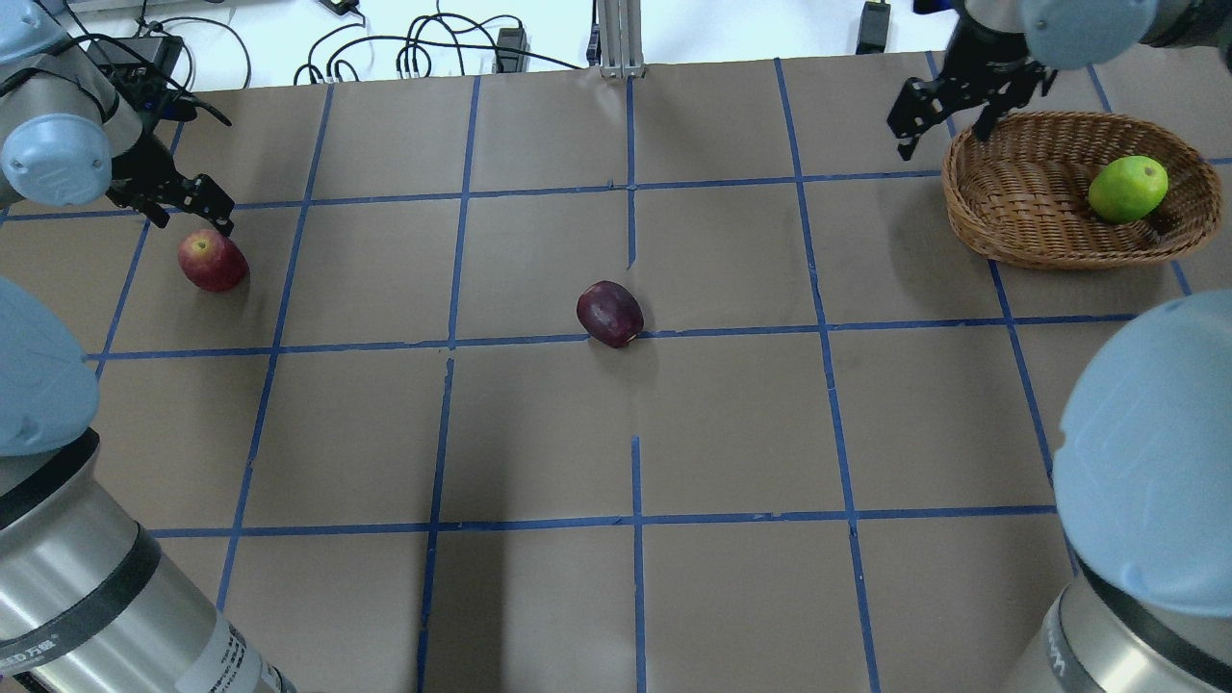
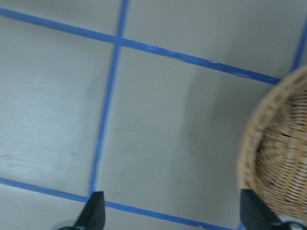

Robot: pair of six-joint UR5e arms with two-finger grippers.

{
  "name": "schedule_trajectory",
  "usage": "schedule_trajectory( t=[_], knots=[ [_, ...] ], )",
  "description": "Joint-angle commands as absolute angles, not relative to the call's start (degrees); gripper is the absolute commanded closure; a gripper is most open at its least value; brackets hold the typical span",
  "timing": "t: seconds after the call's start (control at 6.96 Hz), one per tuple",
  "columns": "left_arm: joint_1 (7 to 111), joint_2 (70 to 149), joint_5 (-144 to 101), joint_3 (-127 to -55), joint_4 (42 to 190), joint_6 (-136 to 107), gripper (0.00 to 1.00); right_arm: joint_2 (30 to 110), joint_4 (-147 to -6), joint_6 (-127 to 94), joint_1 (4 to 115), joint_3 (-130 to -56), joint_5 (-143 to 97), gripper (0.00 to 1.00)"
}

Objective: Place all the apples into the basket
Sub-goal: 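Reach left gripper to red apple while right moves toward purple apple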

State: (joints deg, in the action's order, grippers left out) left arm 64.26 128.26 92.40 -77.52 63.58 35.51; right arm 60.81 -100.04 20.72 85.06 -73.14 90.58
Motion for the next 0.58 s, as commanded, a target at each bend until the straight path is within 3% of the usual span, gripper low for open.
schedule_trajectory(
  t=[0.0,0.14,0.29,0.43],
  knots=[
    [63.9,131.46,91.93,-78.04,63.19,35.68,0.0,60.12,-100.1,13.84,97.25,-73.3,85.54,0.0],
    [63.72,132.35,91.85,-79.27,63.19,36.03,0.0,58.99,-100.28,13.36,100.86,-73.39,82.39,0.0],
    [63.55,132.1,91.93,-79.89,63.19,35.86,0.29,57.84,-100.37,13.19,103.6,-73.82,81.22,0.0],
    [63.81,130.53,92.37,-79.63,64.5,35.6,0.8,57.14,-103.33,12.75,105.8,-75.05,81.21,0.0]
  ],
)
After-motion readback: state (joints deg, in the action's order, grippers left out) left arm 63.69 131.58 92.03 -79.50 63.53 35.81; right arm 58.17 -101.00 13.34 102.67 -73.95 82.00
